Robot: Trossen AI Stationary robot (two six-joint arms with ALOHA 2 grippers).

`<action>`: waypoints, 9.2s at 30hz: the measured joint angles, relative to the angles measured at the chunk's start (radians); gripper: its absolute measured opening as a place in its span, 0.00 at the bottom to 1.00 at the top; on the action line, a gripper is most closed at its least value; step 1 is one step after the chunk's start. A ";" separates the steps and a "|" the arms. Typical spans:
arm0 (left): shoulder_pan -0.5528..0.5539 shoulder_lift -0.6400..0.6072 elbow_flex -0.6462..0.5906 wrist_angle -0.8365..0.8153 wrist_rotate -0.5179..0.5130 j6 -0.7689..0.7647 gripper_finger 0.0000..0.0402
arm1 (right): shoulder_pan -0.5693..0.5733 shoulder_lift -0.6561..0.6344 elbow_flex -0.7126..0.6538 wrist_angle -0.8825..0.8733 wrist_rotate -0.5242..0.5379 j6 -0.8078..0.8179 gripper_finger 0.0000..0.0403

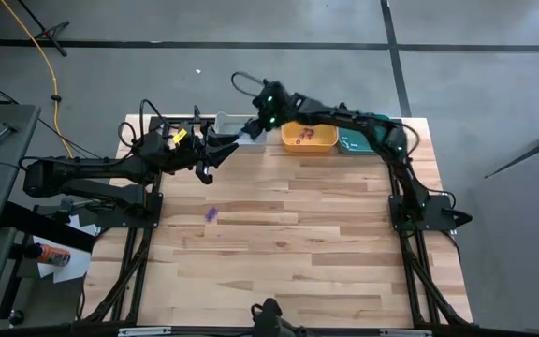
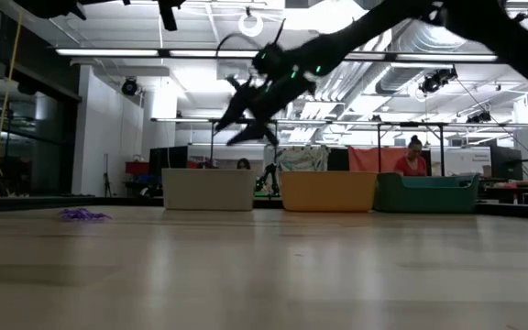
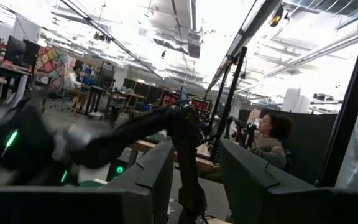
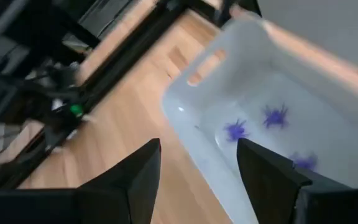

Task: Sort Halloween decoration
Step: Put the purple spider toy into the gray bin

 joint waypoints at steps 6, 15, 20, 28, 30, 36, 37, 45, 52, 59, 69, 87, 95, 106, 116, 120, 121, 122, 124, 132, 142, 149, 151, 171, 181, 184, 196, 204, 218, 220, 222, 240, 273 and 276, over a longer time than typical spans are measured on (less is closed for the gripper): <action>0.000 0.000 0.000 -0.013 0.011 0.000 0.29 | -0.003 -0.182 0.000 -0.246 0.037 -0.299 0.50; 0.000 0.000 0.000 -0.041 0.012 0.018 0.29 | 0.012 -0.519 -0.310 -0.225 0.063 -0.381 0.45; 0.000 0.000 0.000 -0.094 0.012 0.018 0.29 | 0.052 -0.840 -0.781 0.116 0.065 -0.171 0.45; 0.000 0.000 0.000 -0.237 0.012 0.017 0.29 | 0.210 -1.130 -1.152 0.717 0.062 -0.042 0.45; 0.000 0.000 0.000 -0.263 0.021 0.017 0.29 | 0.250 -1.149 -1.181 0.775 0.061 -0.109 0.45; -0.001 0.000 0.000 -0.303 0.040 0.051 0.29 | 0.311 -1.151 -1.180 0.735 0.073 -0.265 0.45; 0.000 0.000 0.000 -0.307 0.040 0.052 0.29 | 0.315 -1.151 -1.179 0.736 0.080 -0.277 0.45; 0.000 0.000 0.000 -0.309 0.040 0.052 0.29 | 0.311 -1.151 -1.178 0.720 0.150 -0.283 0.31; -0.001 0.000 0.000 -0.332 0.039 0.052 0.29 | 0.311 -1.151 -1.178 0.677 0.147 -0.283 0.04; 0.000 0.000 0.000 -0.332 0.039 0.052 0.29 | 0.311 -1.151 -1.178 0.648 0.151 -0.283 0.02; 0.000 0.000 0.000 -0.334 0.041 0.051 0.29 | 0.311 -1.151 -1.178 0.649 0.152 -0.282 0.00; -0.158 0.197 -0.004 -1.370 0.118 -0.506 0.29 | 0.306 -1.151 -1.178 0.612 0.152 -0.282 0.00; -0.186 0.345 -0.005 -1.350 0.127 -0.600 0.29 | 0.280 -1.151 -1.178 0.608 0.152 -0.275 0.00; -0.186 0.399 -0.004 -1.307 0.136 -0.622 0.29 | 0.280 -1.150 -1.178 0.585 0.147 -0.275 0.00; -0.186 0.401 -0.004 -1.321 0.127 -0.574 0.11 | 0.280 -1.150 -1.178 0.572 0.144 -0.275 0.00; -0.185 0.392 -0.004 -1.328 0.166 -0.530 0.02 | 0.280 -1.150 -1.178 0.572 0.144 -0.275 0.00; -0.185 0.383 -0.004 -1.333 0.186 -0.510 0.02 | 0.280 -1.150 -1.178 0.572 0.144 -0.275 0.00; -0.183 0.372 -0.004 -1.344 0.202 -0.491 0.02 | 0.280 -1.150 -1.178 0.572 0.144 -0.275 0.00; -0.182 0.344 0.007 -1.385 0.228 -0.460 0.00 | 0.280 -1.150 -1.178 0.572 0.144 -0.275 0.00; -0.176 0.164 0.071 -1.415 0.277 -0.312 0.00 | 0.280 -1.150 -1.178 0.572 0.144 -0.275 0.00; -0.179 0.189 0.051 -1.437 0.170 -0.435 0.10 | 0.280 -1.150 -1.178 0.561 0.144 -0.275 0.00; -0.177 0.302 0.002 -1.416 0.170 -0.490 0.27 | 0.280 -1.150 -1.178 0.557 0.144 -0.275 0.00; -0.173 0.323 0.002 -1.391 0.170 -0.490 0.30 | 0.280 -1.150 -1.178 0.555 0.144 -0.275 0.00; -0.170 0.417 0.002 -1.300 0.129 -0.480 0.32 | 0.280 -1.150 -1.177 0.520 0.145 -0.275 0.00; -0.169 0.410 0.002 -1.304 0.145 -0.436 0.02 | 0.280 -1.150 -1.177 0.520 0.145 -0.275 0.00; -0.169 0.382 0.002 -1.316 0.154 -0.436 0.01 | 0.280 -1.150 -1.177 0.520 0.145 -0.275 0.00; -0.203 0.231 0.003 -1.402 0.197 -0.464 0.04 | 0.280 -1.150 -1.177 0.520 0.145 -0.275 0.00; -0.260 0.306 -0.008 -1.395 0.154 -0.549 0.22 | 0.280 -1.150 -1.177 0.519 0.145 -0.275 0.00; -0.296 0.414 -0.008 -1.362 0.109 -0.604 0.39 | 0.280 -1.150 -1.177 0.515 0.145 -0.275 0.00; -0.303 0.431 -0.007 -1.356 0.109 -0.604 0.39 | 0.280 -1.150 -1.177 0.512 0.145 -0.275 0.00; -0.308 0.446 -0.004 -1.354 0.109 -0.604 0.39 | 0.280 -1.150 -1.177 0.512 0.145 -0.275 0.00; -0.216 0.347 0.017 -1.450 0.076 -0.421 0.02 | 0.280 -1.150 -1.177 0.504 0.145 -0.275 0.00; 0.048 0.138 0.138 -0.426 0.126 0.140 0.00 | 0.280 -1.151 -1.177 0.623 0.145 -0.256 0.00; 0.048 0.137 0.138 -0.426 0.127 0.139 0.00 | 0.280 -1.151 -1.177 0.622 0.145 -0.256 0.00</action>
